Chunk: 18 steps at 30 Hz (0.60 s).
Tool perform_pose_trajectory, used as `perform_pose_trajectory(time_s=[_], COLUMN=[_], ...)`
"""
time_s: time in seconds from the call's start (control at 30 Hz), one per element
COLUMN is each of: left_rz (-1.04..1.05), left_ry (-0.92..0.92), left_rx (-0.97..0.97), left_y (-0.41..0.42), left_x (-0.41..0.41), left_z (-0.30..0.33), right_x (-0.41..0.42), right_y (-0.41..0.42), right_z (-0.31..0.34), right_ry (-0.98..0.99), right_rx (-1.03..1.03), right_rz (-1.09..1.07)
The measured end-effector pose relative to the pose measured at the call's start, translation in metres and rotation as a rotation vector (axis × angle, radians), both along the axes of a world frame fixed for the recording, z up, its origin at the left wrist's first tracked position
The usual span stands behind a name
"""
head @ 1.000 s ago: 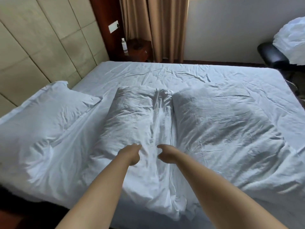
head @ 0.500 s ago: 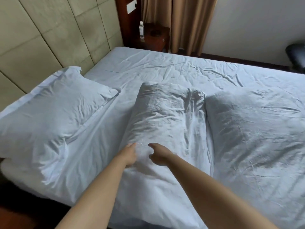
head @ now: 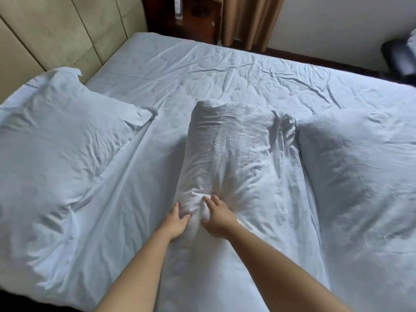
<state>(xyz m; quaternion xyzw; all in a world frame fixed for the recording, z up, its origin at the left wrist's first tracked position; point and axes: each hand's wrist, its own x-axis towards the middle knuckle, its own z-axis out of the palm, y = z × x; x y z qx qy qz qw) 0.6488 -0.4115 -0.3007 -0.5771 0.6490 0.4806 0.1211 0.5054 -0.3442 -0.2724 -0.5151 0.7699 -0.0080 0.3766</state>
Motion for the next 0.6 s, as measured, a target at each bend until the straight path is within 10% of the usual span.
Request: perform_pose_trajectory(time_s=[0.6], left_rz=[0.417], left_ry=[0.165], left_rx=[0.268], left_y=[0.012], left_x=[-0.008], left_z=[-0.018], right_x=[-0.023], right_y=[-0.021], right_z=[-0.011], right_ry=[-0.278], right_rx=[0.086], right_rz=[-0.415])
